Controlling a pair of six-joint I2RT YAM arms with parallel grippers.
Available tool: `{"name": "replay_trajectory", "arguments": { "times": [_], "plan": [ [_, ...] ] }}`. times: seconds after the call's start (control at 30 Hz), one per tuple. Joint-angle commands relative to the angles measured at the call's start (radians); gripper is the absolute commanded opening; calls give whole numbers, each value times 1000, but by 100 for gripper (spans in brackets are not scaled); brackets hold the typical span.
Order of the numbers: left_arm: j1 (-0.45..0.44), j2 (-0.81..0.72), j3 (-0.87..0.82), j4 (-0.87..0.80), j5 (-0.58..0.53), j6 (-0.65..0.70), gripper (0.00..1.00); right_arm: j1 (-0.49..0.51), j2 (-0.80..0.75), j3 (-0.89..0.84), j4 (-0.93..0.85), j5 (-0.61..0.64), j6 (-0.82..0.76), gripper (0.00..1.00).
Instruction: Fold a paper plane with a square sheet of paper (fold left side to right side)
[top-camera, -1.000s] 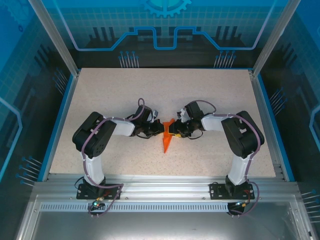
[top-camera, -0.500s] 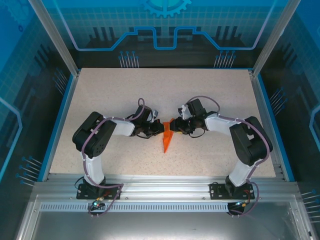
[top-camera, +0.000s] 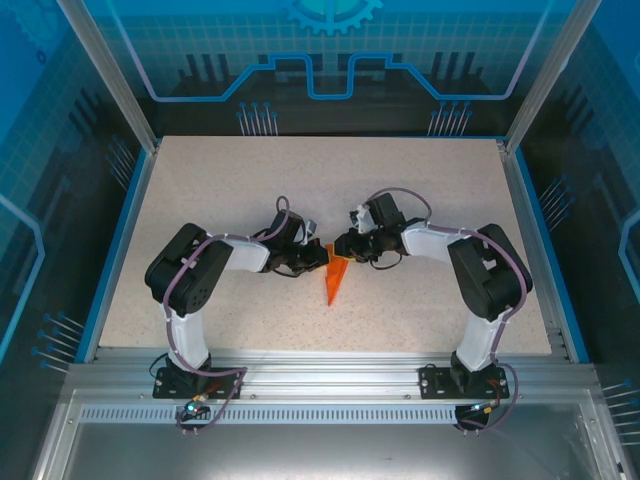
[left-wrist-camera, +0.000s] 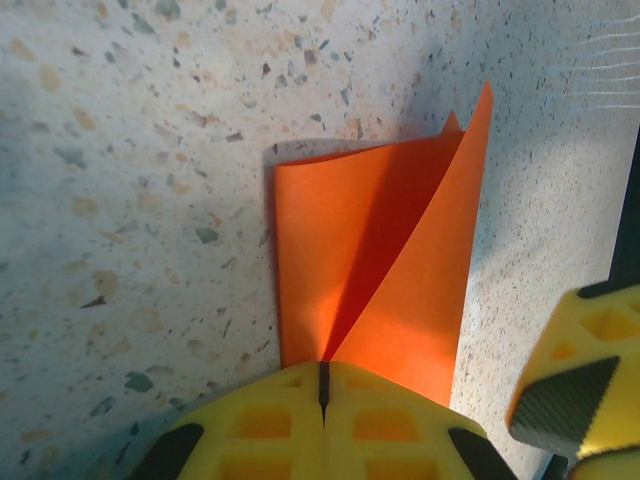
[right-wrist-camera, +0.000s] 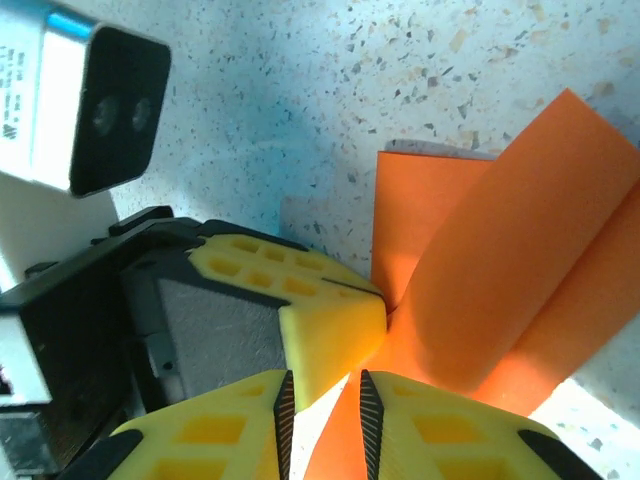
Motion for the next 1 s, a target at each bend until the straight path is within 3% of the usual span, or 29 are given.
{"name": "replay_trajectory", "arguments": {
  "times": [0.0,0.97],
  "plan": [
    [0,40,11,-28,-26,44,2,18,37,30,-10,8,7,27],
    [-14,71,39,-45,-30,54,2,17,94,46,-151,104,-52,27]
  ]
}}
